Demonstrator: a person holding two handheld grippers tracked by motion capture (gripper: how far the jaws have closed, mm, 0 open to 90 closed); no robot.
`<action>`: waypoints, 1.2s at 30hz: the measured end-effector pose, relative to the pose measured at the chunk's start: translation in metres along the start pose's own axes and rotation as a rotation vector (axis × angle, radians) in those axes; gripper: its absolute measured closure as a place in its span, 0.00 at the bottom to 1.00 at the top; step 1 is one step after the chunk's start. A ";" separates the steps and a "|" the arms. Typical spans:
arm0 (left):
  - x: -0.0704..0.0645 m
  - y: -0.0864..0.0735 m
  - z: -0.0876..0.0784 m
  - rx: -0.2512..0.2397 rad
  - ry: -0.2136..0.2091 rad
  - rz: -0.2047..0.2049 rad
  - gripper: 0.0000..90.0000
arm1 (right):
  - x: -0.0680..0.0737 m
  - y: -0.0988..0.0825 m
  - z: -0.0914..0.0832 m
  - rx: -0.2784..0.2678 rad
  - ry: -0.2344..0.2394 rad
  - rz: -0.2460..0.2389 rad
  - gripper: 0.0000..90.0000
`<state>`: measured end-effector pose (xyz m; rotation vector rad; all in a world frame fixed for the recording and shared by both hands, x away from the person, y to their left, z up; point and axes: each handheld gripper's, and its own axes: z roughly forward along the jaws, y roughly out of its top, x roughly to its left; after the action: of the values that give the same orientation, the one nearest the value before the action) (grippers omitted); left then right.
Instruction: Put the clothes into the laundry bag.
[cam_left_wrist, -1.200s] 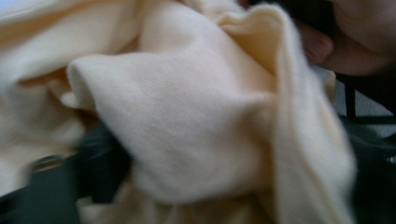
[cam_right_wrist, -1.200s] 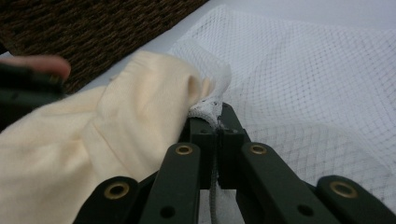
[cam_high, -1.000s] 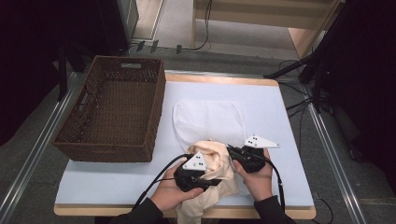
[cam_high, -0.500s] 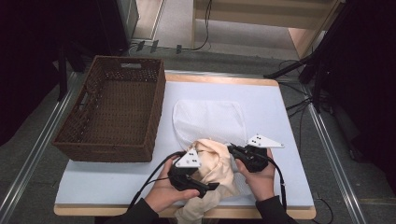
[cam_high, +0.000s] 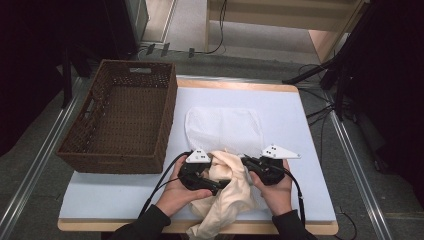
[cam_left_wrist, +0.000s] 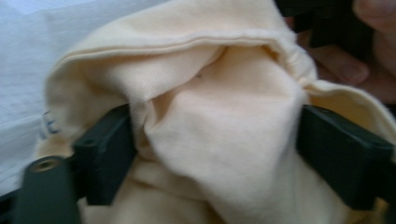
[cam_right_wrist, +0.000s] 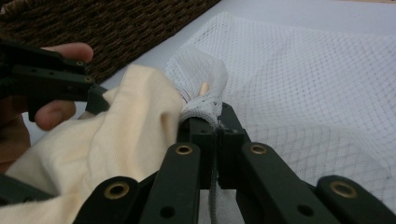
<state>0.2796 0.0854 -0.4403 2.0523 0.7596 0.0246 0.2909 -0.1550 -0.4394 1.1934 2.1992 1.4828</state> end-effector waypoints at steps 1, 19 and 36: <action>0.000 0.000 0.000 0.000 0.000 0.000 0.37 | 0.000 0.000 0.000 0.000 0.000 0.000 0.98; -0.019 0.002 0.017 0.147 0.159 0.103 0.89 | 0.000 0.006 -0.010 -0.044 -0.008 0.003 0.98; 0.015 0.009 -0.033 -0.085 0.209 -0.014 0.41 | 0.001 0.002 -0.006 -0.013 -0.002 -0.002 0.98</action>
<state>0.2869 0.1146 -0.4182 1.9833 0.8858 0.2632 0.2880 -0.1580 -0.4344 1.1880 2.1856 1.4916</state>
